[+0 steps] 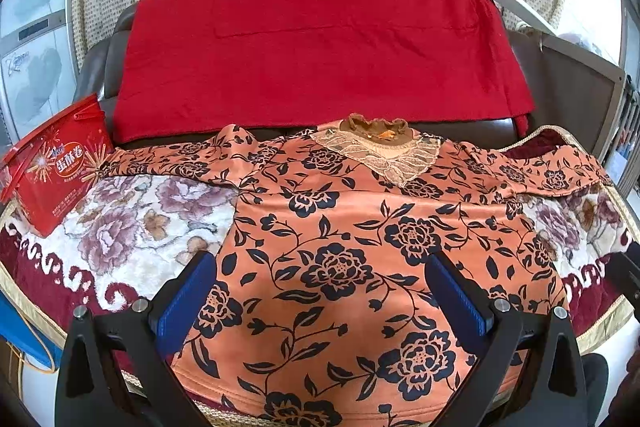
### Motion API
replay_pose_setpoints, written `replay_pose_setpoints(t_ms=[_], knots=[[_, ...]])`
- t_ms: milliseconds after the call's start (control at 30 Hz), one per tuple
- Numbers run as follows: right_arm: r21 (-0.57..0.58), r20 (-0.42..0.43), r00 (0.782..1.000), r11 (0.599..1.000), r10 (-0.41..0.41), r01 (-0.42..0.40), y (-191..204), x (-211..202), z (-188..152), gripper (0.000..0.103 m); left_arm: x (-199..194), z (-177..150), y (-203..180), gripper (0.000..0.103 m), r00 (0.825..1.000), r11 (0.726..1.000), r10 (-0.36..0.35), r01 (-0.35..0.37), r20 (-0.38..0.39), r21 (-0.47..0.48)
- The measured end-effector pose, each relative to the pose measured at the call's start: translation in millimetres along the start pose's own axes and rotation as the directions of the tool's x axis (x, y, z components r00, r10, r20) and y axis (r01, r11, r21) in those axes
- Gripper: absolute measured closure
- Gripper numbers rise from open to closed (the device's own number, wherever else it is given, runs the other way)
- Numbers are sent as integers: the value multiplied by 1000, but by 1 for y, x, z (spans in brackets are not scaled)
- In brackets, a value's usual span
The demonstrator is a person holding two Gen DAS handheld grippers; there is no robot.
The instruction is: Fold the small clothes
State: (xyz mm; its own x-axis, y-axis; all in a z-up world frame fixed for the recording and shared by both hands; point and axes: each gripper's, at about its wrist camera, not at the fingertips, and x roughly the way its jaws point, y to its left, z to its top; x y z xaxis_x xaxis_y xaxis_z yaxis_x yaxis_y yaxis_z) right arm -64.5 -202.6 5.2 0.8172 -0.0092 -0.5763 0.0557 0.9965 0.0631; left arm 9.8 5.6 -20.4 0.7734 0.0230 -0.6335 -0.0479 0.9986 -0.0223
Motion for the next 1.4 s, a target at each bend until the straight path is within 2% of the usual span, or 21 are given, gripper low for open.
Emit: replay_pose_setpoints(t_ms=[500,667,1100,1267,1400], knots=[[37,18,1000,999,0,0,-11,-4,-1,0,8,1,-3,0,1000,1000,23,-23,-10,8],[50,-14,1000,999,7,-6,-14,9,-4,0,16,-2,-4,0,999,1000,23,-23,-26,11],[58,-35,999,998,17,-15,-14,24,-9,0,35,-3,-3,0,998,1000,28,-28,-64,12],[87,-48,998,996,34,-29,-24,33,-8,0,42,-3,-3,0,997,999,29,-28,-65,22],[133,-54,998,991,32,-25,-50,42,-6,0,53,-2,-4,0,996,1000,18,-17,-85,16]])
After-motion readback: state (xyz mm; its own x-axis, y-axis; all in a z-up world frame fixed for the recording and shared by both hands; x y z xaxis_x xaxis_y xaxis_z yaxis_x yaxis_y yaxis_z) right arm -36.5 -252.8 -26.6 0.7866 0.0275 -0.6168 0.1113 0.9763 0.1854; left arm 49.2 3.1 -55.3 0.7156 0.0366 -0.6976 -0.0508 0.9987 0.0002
